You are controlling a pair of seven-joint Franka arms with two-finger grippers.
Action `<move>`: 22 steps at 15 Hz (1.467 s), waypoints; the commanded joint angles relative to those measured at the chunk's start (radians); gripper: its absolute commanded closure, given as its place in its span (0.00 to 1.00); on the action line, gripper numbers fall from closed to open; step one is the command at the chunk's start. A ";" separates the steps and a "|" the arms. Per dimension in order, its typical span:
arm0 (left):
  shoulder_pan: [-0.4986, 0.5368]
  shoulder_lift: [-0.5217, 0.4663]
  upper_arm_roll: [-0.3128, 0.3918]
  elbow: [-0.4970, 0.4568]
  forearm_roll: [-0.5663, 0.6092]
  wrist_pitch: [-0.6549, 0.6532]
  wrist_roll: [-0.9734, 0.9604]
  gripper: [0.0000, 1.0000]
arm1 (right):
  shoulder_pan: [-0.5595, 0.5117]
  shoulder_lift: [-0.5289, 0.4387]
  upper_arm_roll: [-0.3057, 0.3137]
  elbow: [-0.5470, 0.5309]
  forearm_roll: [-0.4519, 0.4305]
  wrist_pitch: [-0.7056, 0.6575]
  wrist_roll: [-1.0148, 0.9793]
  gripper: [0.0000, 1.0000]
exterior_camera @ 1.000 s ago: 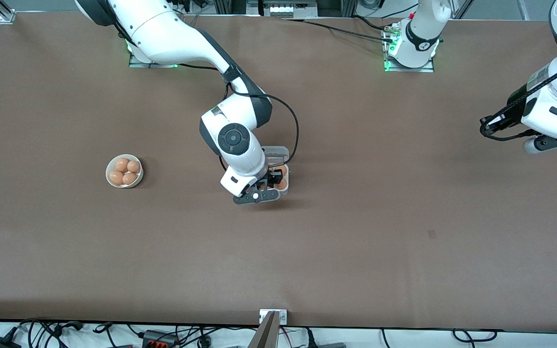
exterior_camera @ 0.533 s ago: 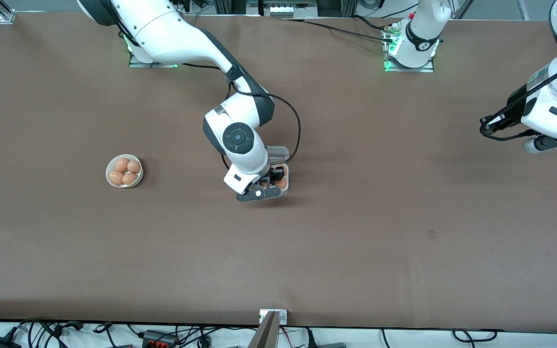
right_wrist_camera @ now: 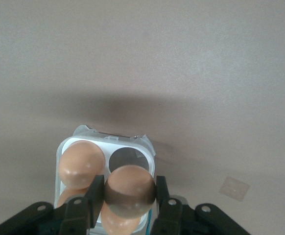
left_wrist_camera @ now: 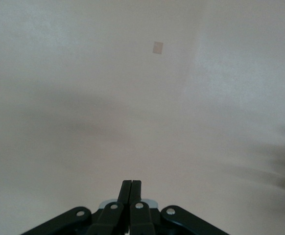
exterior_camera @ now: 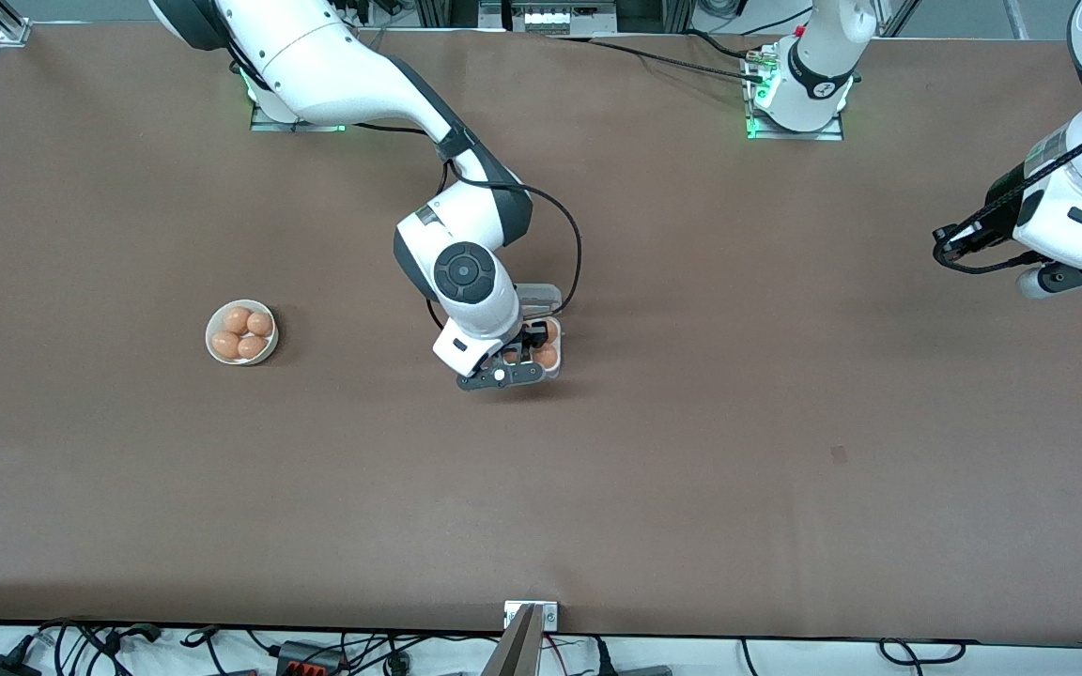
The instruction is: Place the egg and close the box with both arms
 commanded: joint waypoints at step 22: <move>-0.004 0.003 -0.015 0.029 0.006 -0.048 0.015 0.99 | -0.265 -0.333 -0.068 0.041 -0.013 -0.366 -0.115 0.00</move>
